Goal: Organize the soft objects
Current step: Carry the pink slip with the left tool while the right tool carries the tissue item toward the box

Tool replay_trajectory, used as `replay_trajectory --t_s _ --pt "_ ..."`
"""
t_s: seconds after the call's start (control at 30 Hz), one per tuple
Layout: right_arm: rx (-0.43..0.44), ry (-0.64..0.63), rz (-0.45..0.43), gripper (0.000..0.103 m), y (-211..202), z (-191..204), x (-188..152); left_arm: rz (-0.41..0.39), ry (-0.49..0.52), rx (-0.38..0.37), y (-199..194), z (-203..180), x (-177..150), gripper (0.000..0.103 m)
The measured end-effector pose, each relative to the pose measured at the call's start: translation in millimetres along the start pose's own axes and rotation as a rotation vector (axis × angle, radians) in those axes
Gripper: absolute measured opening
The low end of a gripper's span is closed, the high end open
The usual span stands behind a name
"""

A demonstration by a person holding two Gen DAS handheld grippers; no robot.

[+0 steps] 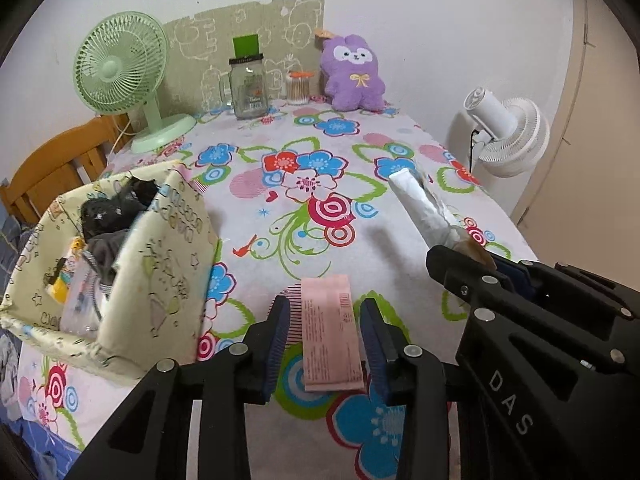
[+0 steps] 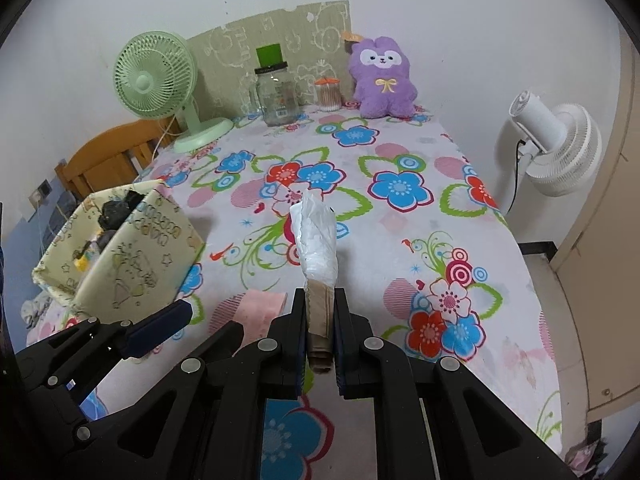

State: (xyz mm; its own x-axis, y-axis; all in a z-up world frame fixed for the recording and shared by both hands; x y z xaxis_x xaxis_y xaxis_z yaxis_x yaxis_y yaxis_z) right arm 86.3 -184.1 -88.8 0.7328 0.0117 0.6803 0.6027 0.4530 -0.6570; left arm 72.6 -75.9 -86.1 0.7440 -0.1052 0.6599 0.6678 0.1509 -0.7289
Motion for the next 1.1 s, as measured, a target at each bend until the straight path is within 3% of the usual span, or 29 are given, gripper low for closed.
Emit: replay_trajectory --t_s 0.07,0.3,0.63,0.83,1.1 --pt "-0.006 -0.002 -0.010 0.014 -6 4 -1 -0.007 0.000 -0.006 -6 2 -1 0.029" --pt "-0.006 -0.005 -0.023 0.014 -15 11 -6 -0.004 -0.004 -0.012 -10 5 -7 0.029" --pt "-0.011 0.005 -0.006 0.014 -6 4 -8 0.006 0.000 -0.013 1 -2 -7 0.041" --pt "-0.013 0.018 0.011 0.014 5 -4 -8 0.022 0.006 -0.010 14 -7 -5 0.055" --pt "-0.019 0.039 0.050 0.014 25 -16 -10 0.079 0.012 -0.012 39 -13 -5 0.056"
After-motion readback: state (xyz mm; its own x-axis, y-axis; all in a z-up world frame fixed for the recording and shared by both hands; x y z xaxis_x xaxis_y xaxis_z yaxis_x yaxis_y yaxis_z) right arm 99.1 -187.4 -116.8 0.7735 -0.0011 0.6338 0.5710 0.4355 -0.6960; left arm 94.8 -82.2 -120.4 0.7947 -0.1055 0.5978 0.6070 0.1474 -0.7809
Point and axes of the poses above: each gripper's, at about its wrist camera, not at the fingertips, and y roughly the way its jaws point, z to its left, x to its top, the point moved 1 cm from there along y, roughly the way its jaws point, and after that the axes turned 14 degrees about x, right-handed, at the moved point
